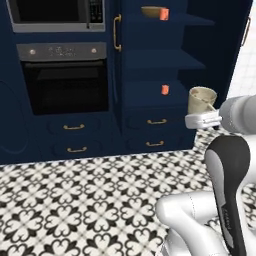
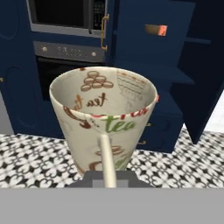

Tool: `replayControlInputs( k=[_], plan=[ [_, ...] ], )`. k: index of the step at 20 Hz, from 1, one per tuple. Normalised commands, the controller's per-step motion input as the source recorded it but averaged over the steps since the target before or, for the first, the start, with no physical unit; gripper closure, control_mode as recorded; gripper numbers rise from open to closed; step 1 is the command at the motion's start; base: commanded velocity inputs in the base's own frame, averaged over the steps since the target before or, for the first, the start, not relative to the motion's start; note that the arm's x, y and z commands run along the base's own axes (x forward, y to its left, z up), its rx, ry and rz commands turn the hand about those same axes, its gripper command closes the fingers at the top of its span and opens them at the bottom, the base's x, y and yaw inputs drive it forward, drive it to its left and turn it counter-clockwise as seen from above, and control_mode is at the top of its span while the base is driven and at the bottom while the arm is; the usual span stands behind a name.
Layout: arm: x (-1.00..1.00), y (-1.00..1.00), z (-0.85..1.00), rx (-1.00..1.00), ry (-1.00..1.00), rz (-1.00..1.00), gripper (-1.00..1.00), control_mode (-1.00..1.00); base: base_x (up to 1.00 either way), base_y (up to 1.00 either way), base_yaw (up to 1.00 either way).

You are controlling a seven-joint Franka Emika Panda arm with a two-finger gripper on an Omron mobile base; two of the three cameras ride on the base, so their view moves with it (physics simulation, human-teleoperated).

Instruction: Gather all objects into one cabinet and sort the glasses and bowls to opposite sides.

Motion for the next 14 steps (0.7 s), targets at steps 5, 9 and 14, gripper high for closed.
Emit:
replayControlInputs(
  k=[5,9,14],
  plan=[
    [0.00,0.00,0.00,0.00,0.00,0.00,1.00,1.00,0.62,-0.43,0.00],
    [0.00,0.00,0.00,0.00,0.00,0.00,1.00,1.00,-0.23,-0.37,0.00],
    [0.00,0.00,0.00,0.00,0.00,0.00,1.00,1.00,0.02,-0.23,-0.02]
  ],
)
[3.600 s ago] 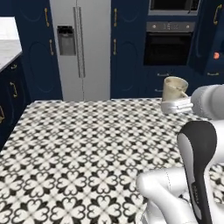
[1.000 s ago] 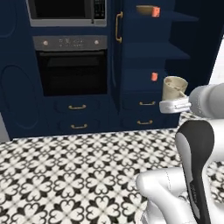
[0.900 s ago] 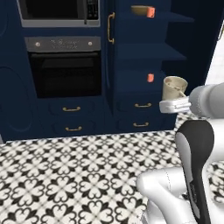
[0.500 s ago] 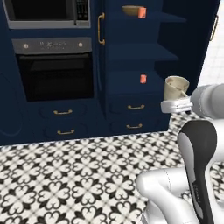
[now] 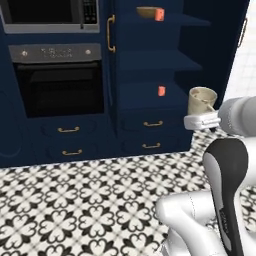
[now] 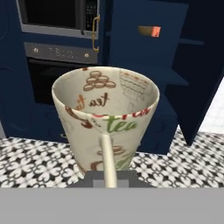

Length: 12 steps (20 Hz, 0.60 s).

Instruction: Gather all objects into one cabinet and sort the glasses and bowls to opposite sides.

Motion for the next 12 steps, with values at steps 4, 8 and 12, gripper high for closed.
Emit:
replayControlInputs(
  k=[4,8,12],
  plan=[
    [0.00,0.00,0.00,0.00,0.00,0.00,1.00,1.00,1.00,-0.04,-0.11],
    [0.00,0.00,0.00,0.00,0.00,0.00,1.00,1.00,0.94,-0.13,-0.10],
    [0.00,0.00,0.00,0.00,0.00,0.00,1.00,1.00,0.65,-0.49,-0.03]
  ],
)
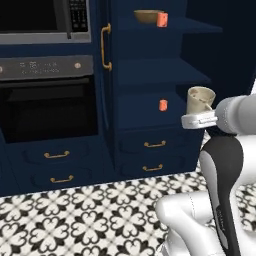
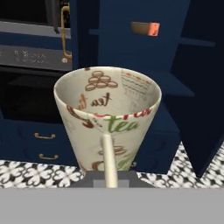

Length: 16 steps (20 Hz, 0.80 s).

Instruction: Gather all objects into one cabinet and sort the glasses and bowls to opposite sides.

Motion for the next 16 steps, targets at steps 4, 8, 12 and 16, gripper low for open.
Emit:
replayControlInputs(
  k=[4,8,12,16],
  plan=[
    [0.00,0.00,0.00,0.00,0.00,0.00,1.00,1.00,0.52,-0.55,-0.01],
    [0.00,0.00,0.00,0.00,0.00,0.00,1.00,1.00,0.46,-0.32,-0.02],
    [0.00,0.00,0.00,0.00,0.00,0.00,1.00,1.00,0.48,-0.10,-0.01],
    [0.00,0.00,0.00,0.00,0.00,0.00,1.00,1.00,0.85,-0.42,-0.07]
  ],
)
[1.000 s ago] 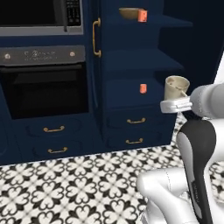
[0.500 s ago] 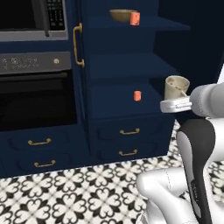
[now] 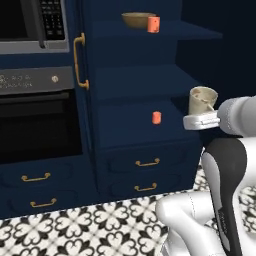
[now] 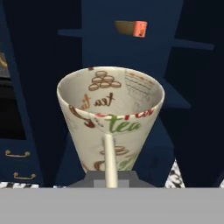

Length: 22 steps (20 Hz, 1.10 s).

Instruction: Gather all objects into one cabinet and sort the glasses and bowls to opposite sides.

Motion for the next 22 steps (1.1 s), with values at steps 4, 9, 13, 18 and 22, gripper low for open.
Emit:
replayControlInputs(
  k=[4,9,13,18,22],
  plan=[
    [0.00,0.00,0.00,0.00,0.00,0.00,1.00,1.00,0.99,-0.33,-0.04],
    [0.00,0.00,0.00,0.00,0.00,0.00,1.00,1.00,0.94,-0.17,0.00],
    [0.00,0.00,0.00,0.00,0.00,0.00,1.00,1.00,1.00,-0.03,0.00],
    [0.00,0.00,0.00,0.00,0.00,0.00,1.00,1.00,0.82,-0.11,0.00],
    [0.00,0.00,0.00,0.00,0.00,0.00,1.00,1.00,0.35,-0.04,0.01]
  ],
)
